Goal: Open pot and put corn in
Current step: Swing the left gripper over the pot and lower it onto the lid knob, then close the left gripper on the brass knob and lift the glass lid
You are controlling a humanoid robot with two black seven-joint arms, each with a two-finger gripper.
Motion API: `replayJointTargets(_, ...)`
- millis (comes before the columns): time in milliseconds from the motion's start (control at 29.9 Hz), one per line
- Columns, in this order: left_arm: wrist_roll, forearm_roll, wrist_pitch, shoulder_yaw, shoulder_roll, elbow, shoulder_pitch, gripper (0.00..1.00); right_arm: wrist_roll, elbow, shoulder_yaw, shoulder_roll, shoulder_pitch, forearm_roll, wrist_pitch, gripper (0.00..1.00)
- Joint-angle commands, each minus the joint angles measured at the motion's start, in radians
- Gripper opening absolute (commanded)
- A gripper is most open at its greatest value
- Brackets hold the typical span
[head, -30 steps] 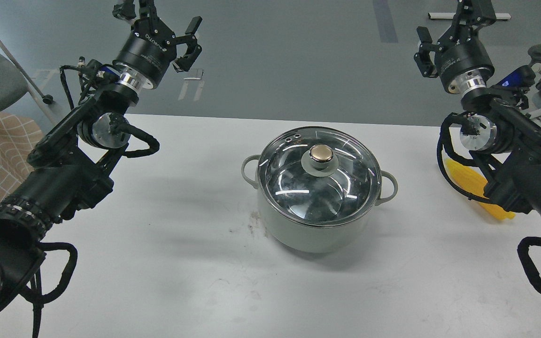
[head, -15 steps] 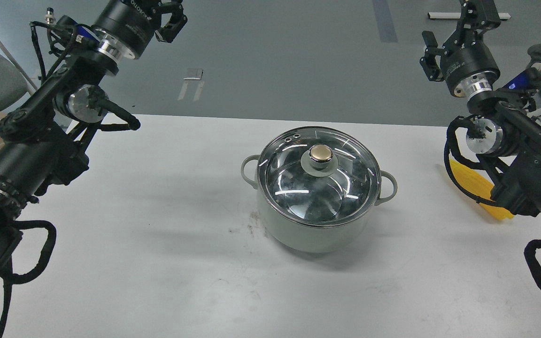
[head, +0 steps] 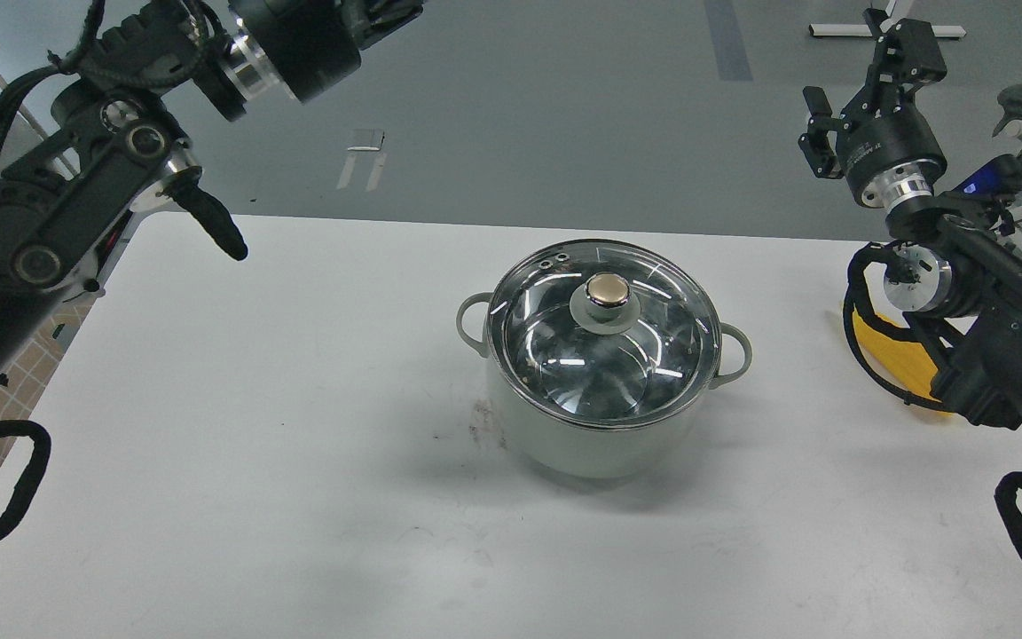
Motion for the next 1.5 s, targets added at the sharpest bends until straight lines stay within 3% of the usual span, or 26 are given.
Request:
replayJointTargets(0, 0.000, 0.272, 0.007, 0.022, -0.008, -0.092, 0.025, 0.98, 0.000, 0.021, 0.001, -0.015, -0.013, -0.002, -0.001, 1.00)
replayJointTargets(267, 0.002, 0.653, 0.171, 0.261, -0.017, -0.135, 0.013, 0.98, 0.000, 0.065, 0.004, -0.056, -0.053, -0.002, -0.007, 1.00)
replayJointTargets(401, 0.002, 0.754, 0.176, 0.296, -0.054, -0.121, 0.015, 0.98, 0.000, 0.085, 0.004, -0.084, -0.064, -0.002, -0.007, 1.00)
replayJointTargets(768, 0.002, 0.779, 0.199, 0.365, -0.258, 0.113, 0.026, 0.98, 0.000, 0.142, 0.007, -0.149, -0.109, -0.004, -0.009, 1.00)
replayJointTargets(1303, 0.002, 0.779, 0.214, 0.405, -0.256, 0.147, 0.065, 0.95, 0.000, 0.153, 0.009, -0.158, -0.127, -0.004, -0.009, 1.00)
replayJointTargets(1470, 0.003, 0.779, 0.214, 0.405, -0.255, 0.147, 0.076, 0.86, 0.000, 0.162, 0.009, -0.167, -0.129, -0.004, -0.010, 1.00)
